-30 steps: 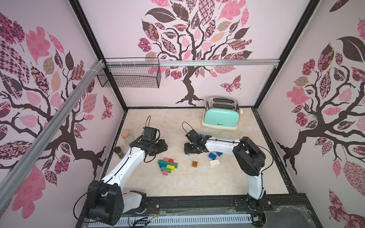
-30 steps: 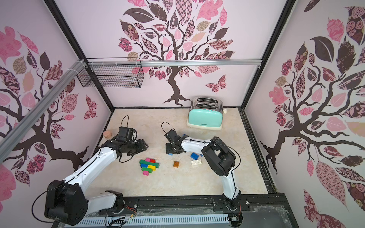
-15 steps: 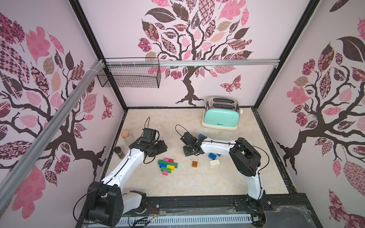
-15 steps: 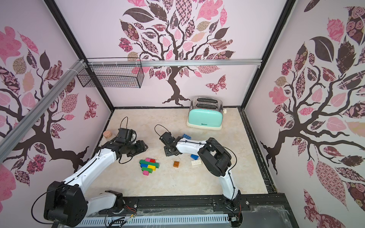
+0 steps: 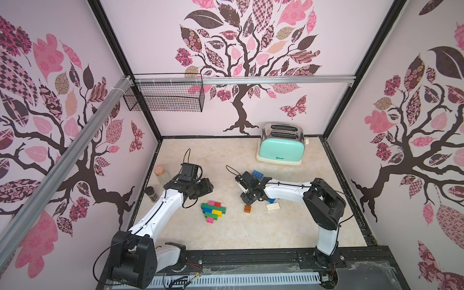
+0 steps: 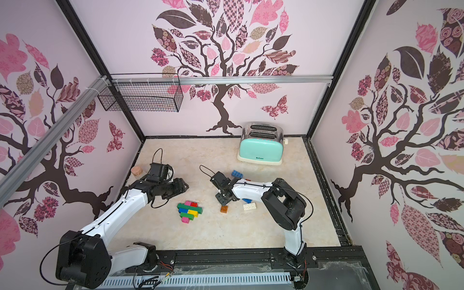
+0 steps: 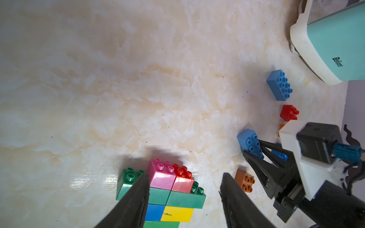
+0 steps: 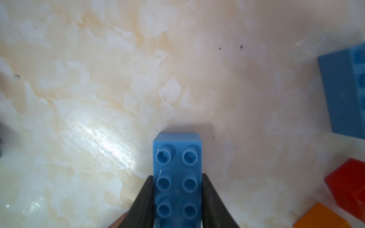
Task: Assemble a heart with lego
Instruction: Adjust the lego brick at the center of the board.
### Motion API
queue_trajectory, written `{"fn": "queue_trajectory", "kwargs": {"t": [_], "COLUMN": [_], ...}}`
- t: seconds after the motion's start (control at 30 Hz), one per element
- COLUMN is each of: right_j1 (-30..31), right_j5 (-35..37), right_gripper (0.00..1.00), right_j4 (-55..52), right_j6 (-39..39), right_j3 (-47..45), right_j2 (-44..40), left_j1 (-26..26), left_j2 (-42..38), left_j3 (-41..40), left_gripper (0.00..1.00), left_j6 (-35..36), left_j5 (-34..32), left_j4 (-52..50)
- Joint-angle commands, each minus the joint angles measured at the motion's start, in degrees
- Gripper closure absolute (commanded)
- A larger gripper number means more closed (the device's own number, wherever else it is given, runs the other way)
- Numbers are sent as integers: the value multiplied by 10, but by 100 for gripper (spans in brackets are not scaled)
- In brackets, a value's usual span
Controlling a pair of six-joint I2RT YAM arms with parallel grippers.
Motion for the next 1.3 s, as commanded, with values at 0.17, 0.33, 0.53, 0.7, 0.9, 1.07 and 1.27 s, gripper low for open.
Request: {"fn": "queue_trajectory", "kwargs": {"t": [0.17,0.33,0.53,0.7,0.9,1.07,1.27], "right_j1": [-2,-2,-2,-2,-2,-2,-2], "right_j5": [-19,-11,1,1,-4,2,0], "right_gripper": [54,53,52,51,51,54,57], "right_j4": [-84,-88,-97,-97,-102,-101,-101], "right_j6": [-56,-66,-80,-84,-85,-84,-85], "right_j3": [54,64,78,87,96,96,98], "right_j2": [38,34,33,31,41,43,48], "left_j1": [3,3,3,3,2,3,3], "left_j2": [-3,-4,-3,-5,-5,-5,-4], "left_j3": [-11,-13,-15,-16,-18,-21,-23], "left_gripper": [39,40,39,39,39,39,39], "left_j6": [4,2,-2,-5,-6,-6,-7], "left_j5": [8,4,3,1,0,-2,-2], "left_j4": [11,14,16,19,20,22,24]}}
